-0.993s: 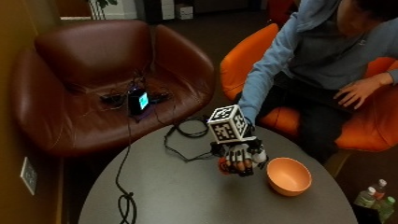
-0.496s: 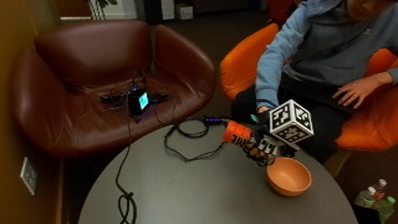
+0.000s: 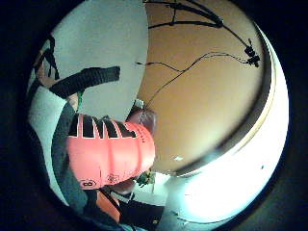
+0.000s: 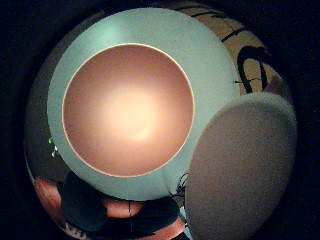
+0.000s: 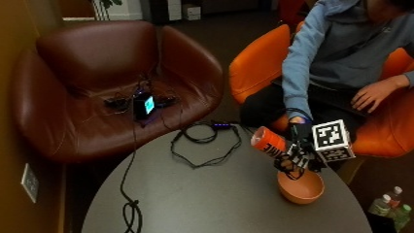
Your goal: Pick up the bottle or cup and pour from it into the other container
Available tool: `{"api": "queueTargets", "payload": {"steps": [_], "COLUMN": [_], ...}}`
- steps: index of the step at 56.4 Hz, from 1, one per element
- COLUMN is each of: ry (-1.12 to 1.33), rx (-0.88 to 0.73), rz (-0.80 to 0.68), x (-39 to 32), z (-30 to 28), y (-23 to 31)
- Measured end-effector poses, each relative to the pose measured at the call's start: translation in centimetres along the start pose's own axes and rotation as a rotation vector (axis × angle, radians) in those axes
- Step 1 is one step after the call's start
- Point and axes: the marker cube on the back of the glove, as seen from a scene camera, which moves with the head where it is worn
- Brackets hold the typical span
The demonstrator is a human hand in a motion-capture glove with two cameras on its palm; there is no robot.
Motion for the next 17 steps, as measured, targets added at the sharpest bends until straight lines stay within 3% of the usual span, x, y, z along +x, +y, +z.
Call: {"api": "queueTargets", "payload": {"steps": [17], "ry": [-0.044], "rx": [0.016], "rz": [0.014], "x": [1.0], "z": [-0.9], "y": [1.1]}}
